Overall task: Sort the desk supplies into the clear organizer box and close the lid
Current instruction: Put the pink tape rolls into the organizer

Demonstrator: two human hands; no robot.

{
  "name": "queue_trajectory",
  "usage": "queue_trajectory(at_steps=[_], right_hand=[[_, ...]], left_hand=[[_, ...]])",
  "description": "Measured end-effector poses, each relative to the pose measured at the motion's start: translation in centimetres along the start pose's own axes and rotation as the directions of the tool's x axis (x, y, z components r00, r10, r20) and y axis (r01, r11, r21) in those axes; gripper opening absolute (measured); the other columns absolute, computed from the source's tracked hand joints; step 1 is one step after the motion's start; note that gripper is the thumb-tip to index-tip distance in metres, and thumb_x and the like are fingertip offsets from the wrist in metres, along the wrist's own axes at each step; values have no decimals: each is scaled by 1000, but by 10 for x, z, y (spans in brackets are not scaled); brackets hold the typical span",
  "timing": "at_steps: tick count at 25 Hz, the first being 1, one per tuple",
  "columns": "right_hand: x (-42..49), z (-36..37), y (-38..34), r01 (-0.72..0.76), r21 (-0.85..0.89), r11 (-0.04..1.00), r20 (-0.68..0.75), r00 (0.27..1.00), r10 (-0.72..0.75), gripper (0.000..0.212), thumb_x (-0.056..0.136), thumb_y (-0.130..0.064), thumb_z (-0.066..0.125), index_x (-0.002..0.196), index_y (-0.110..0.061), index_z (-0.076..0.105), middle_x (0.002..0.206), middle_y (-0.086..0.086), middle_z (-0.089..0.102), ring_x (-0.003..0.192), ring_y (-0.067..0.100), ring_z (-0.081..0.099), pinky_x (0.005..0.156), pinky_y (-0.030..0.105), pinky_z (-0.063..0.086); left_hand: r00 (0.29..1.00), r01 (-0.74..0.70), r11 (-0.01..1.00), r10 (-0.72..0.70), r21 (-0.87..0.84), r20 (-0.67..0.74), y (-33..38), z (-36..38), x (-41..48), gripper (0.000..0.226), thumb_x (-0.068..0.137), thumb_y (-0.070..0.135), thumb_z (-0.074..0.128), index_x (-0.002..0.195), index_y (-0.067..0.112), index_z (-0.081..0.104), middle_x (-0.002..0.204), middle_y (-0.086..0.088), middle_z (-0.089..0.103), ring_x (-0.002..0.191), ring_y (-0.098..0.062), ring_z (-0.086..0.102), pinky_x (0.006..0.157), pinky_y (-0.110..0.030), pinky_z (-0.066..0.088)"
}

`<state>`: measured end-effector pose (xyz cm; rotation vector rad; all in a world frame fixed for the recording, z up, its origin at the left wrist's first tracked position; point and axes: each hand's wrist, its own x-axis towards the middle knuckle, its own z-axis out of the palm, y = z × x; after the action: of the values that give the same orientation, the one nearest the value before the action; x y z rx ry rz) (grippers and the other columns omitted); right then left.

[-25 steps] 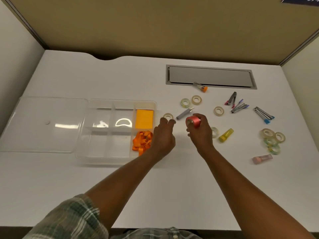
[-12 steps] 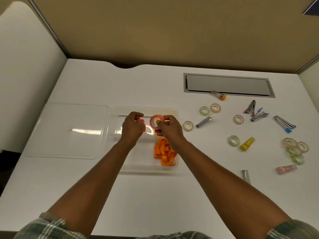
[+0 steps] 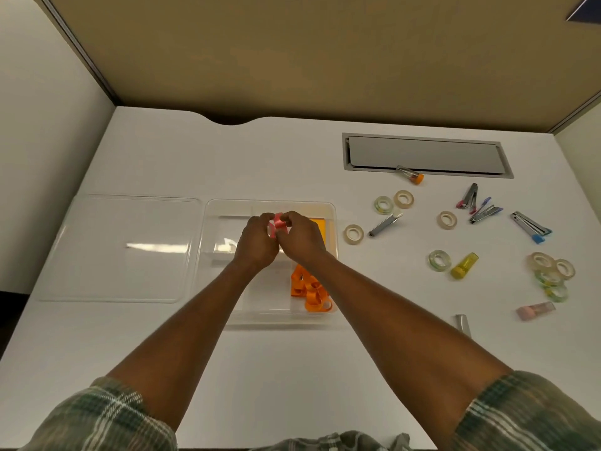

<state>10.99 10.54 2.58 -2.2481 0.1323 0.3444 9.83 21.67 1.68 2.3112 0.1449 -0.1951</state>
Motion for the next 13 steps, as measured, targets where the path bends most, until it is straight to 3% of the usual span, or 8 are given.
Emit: queue_trajectory(at_steps=[4, 7, 13], right_hand=[[-13, -14, 10, 57, 13, 998, -56, 997, -56, 34, 94, -26, 60, 127, -16, 63, 125, 5, 66, 117, 20, 59, 89, 24, 40], [-22, -34, 23, 40, 17, 999, -90, 995, -38, 33, 93, -28, 60, 125, -19, 63, 126, 2, 65, 118, 17, 58, 91, 27, 42], [-51, -96, 75, 25, 33, 999, -224, 974, -17, 27, 92, -30, 64, 117, -19, 66, 114, -2, 69, 100, 19, 66, 89, 32, 51]], left_hand=[[997, -2, 999, 4, 34, -77, 10, 5, -1, 37, 88, 19, 67, 123, 10, 62, 117, -18, 61, 104, -31, 61, 83, -34, 48], [996, -58, 998, 59, 24, -63, 26, 16, -7, 36, 87, 18, 67, 122, 10, 63, 116, -16, 61, 101, -29, 62, 76, -29, 44], [978, -203, 979, 203, -11, -39, 77, 65, -27, 35, 87, 21, 68, 120, 12, 62, 117, -10, 60, 105, -24, 59, 85, -36, 50]])
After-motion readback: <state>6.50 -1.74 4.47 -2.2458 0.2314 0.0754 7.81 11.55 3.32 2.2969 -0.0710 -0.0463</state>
